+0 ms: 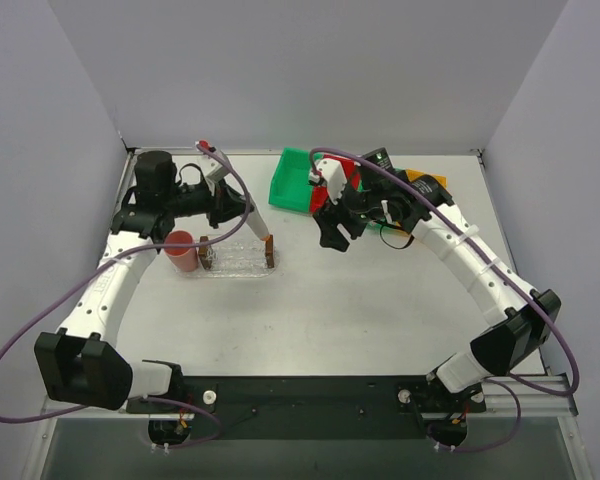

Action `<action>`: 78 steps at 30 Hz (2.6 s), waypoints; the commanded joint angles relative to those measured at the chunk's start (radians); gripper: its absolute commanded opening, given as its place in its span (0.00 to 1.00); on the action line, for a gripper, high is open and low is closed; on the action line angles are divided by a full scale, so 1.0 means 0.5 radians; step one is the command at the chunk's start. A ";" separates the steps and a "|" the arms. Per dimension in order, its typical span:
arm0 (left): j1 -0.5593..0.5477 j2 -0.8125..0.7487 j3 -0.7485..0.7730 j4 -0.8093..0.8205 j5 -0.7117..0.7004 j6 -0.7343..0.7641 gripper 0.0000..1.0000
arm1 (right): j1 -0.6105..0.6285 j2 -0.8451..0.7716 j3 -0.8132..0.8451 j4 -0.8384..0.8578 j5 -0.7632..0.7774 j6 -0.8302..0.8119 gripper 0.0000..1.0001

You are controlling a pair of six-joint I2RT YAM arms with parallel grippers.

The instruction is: Prepare toiletry sets of a toothbrush and toothpaste on the tray

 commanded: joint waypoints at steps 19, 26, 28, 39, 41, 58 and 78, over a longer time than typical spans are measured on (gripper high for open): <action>-0.044 0.237 0.009 -0.087 -0.351 0.389 0.00 | -0.180 -0.377 -0.386 0.018 0.026 -0.043 0.64; -0.065 0.237 -0.059 -0.084 -0.354 0.405 0.00 | -0.180 -0.361 -0.389 0.022 0.023 -0.037 0.64; -0.071 0.237 -0.086 -0.078 -0.357 0.411 0.00 | -0.183 -0.361 -0.395 0.025 0.023 -0.037 0.64; -0.083 0.250 -0.117 0.002 -0.357 0.390 0.00 | -0.186 -0.368 -0.417 0.034 0.007 -0.028 0.64; -0.083 0.256 -0.117 0.008 -0.360 0.386 0.00 | -0.189 -0.374 -0.420 0.034 0.007 -0.031 0.64; -0.105 0.308 -0.080 0.032 -0.379 0.383 0.00 | -0.195 -0.364 -0.444 0.037 -0.020 -0.028 0.64; -0.087 0.259 -0.031 -0.017 -0.373 0.399 0.00 | -0.195 -0.361 -0.460 0.049 -0.051 -0.013 0.64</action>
